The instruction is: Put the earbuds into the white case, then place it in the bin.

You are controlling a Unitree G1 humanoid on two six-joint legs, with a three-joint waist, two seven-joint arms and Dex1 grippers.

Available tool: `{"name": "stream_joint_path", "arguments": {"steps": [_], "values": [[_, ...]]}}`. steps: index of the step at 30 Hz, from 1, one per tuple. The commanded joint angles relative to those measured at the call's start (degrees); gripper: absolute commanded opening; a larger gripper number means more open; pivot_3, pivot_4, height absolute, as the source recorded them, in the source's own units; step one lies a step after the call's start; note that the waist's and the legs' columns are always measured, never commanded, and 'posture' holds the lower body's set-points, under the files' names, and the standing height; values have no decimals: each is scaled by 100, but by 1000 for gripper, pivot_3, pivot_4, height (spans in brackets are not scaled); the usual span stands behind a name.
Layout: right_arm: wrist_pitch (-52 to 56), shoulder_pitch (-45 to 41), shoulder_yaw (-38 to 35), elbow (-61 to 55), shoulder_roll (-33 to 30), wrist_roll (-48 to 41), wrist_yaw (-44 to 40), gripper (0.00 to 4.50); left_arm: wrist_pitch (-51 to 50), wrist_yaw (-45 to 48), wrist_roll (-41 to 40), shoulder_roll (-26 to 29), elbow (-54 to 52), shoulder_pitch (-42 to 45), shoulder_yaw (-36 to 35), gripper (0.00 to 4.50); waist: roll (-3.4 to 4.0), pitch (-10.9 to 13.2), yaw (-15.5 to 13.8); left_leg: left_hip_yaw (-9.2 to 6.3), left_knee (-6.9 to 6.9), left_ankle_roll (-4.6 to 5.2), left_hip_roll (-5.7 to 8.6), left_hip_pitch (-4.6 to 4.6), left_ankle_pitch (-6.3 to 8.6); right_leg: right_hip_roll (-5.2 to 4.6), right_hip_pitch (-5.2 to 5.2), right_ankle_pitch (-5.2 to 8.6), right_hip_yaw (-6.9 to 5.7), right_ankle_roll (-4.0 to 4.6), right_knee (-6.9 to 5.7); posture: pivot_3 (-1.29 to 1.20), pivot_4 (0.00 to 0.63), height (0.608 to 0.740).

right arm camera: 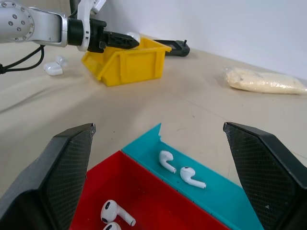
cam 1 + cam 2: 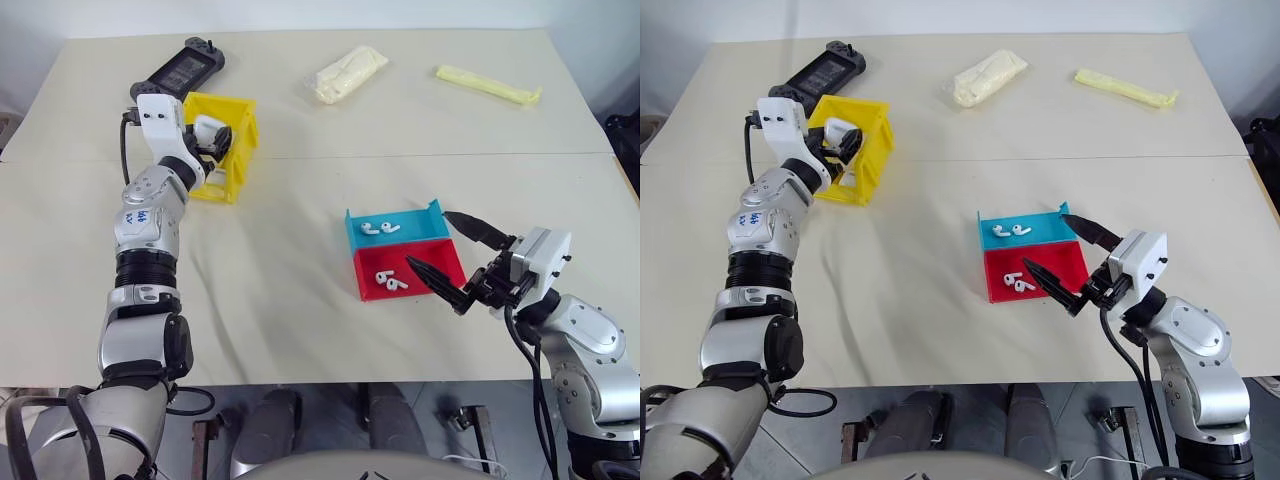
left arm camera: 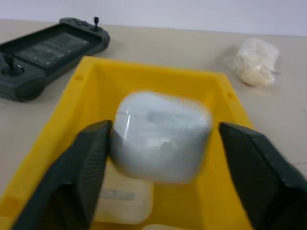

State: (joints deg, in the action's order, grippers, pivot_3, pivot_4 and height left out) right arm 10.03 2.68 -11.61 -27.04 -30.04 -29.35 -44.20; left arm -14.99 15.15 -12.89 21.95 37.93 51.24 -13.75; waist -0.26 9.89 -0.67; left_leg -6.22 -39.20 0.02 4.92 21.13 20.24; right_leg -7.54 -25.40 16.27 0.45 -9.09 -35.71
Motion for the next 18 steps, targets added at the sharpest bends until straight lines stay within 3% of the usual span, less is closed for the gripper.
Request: {"name": "stream_joint_path", "arguments": {"steps": [1, 4, 8, 12, 18], "values": [[-78, -60, -58, -218, -75, -45, 11, 4500, -135, 316, -20, 257, -829, -186, 81, 4470, 0, 0, 15, 0, 0, 0, 0, 0, 0, 0, -1, 0, 0, 0, 0, 0, 150, 740], [-30, -78, -113, -174, -188, -137, -91, 4500, -512, 664, -153, 452, -1504, -572, 156, 4470, 0, 0, 54, 0, 0, 0, 0, 0, 0, -4, -2, 0, 0, 0, -4, 0, 150, 740], [46, -195, -150, 118, -514, -304, -544, 4500, -590, 1997, -480, 1278, -3494, -2189, 225, 4470, 3, -2, 149, 8, 8, 1, -25, -5, 0, -3, -7, 1, 4, 1, -6, 0, 150, 740], [51, -298, -172, 382, -710, -425, -875, 4500, -231, 3070, -813, 1827, -4367, -3512, 6, 4470, 4, -2, 121, 11, 6, -2, -43, -4, 2, 3, -7, 3, -3, 5, -1, 0, 150, 740], [48, -483, -154, 838, -962, -491, -1425, 4500, 796, 3890, -801, 2067, -4894, -4987, -173, 4470, 4, -2, 12, 13, 5, 4, -40, -8, 6, -4, 3, 3, 0, 8, 18, 0, 150, 740]]}}
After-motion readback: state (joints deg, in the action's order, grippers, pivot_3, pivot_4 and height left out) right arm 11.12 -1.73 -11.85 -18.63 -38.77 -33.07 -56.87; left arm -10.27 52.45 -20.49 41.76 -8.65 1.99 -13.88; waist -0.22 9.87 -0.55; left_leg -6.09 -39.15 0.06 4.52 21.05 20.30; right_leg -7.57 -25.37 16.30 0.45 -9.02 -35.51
